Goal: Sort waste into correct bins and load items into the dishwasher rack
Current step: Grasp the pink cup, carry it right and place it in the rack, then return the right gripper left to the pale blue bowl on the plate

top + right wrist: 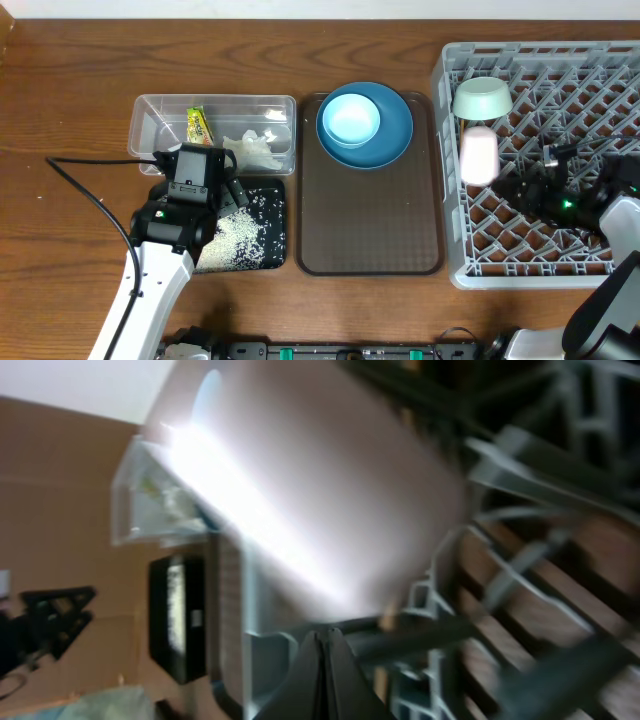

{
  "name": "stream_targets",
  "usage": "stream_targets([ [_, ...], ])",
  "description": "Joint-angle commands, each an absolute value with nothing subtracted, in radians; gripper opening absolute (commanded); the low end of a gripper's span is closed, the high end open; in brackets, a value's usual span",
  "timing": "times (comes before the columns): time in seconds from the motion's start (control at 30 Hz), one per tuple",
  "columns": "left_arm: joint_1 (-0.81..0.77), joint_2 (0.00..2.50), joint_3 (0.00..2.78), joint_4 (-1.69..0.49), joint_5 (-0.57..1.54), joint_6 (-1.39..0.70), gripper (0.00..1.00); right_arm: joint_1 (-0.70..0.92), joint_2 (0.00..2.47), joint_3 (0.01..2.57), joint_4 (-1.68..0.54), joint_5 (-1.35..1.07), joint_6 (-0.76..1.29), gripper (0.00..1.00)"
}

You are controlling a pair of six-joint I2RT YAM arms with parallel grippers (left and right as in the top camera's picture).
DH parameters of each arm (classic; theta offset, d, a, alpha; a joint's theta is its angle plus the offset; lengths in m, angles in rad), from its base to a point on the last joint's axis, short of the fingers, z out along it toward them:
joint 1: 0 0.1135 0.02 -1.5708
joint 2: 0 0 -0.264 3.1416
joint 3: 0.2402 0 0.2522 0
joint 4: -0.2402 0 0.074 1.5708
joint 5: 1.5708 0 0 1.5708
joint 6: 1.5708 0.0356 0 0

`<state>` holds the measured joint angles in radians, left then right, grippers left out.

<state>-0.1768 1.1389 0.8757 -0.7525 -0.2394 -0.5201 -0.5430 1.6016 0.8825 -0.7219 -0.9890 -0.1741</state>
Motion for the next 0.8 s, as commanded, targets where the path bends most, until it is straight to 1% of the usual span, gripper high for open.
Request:
stream_targets([
  [0.0, -0.171, 1.143, 0.881, -0.755, -0.256, -0.514, 0.98, -0.568, 1.605, 0.876, -0.739, -0.905, -0.189, 0.01],
  [0.23, -0.171, 1.143, 0.881, -0.755, -0.256, -0.514, 0.98, -0.602, 1.585, 0.881, -0.764, -0.901, -0.185, 0.01],
  [0.47, -0.171, 1.143, 0.881, -0.755, -0.256, -0.514, 0.98, -0.587, 1.473, 0.966, -0.764, -0.896, -0.080, 0.01],
  [0.57, -0.171, 1.143, 0.881, -0.754, -0.256, -0.514, 0.98, -0.537, 1.401, 1.019, -0.764, -0.859, -0.053, 0.01],
  [0.63, -0.171, 1.143, 0.881, -0.754, -0.256, -0.514, 0.98, -0.481, 1.353, 1.051, -0.764, -0.788, -0.037, 0.01],
  [0.77, -0.171, 1.143, 0.881, -0.754, -0.256, -0.514, 0.98, -0.309, 1.265, 1.096, -0.750, -0.585, -0.012, 0.01],
])
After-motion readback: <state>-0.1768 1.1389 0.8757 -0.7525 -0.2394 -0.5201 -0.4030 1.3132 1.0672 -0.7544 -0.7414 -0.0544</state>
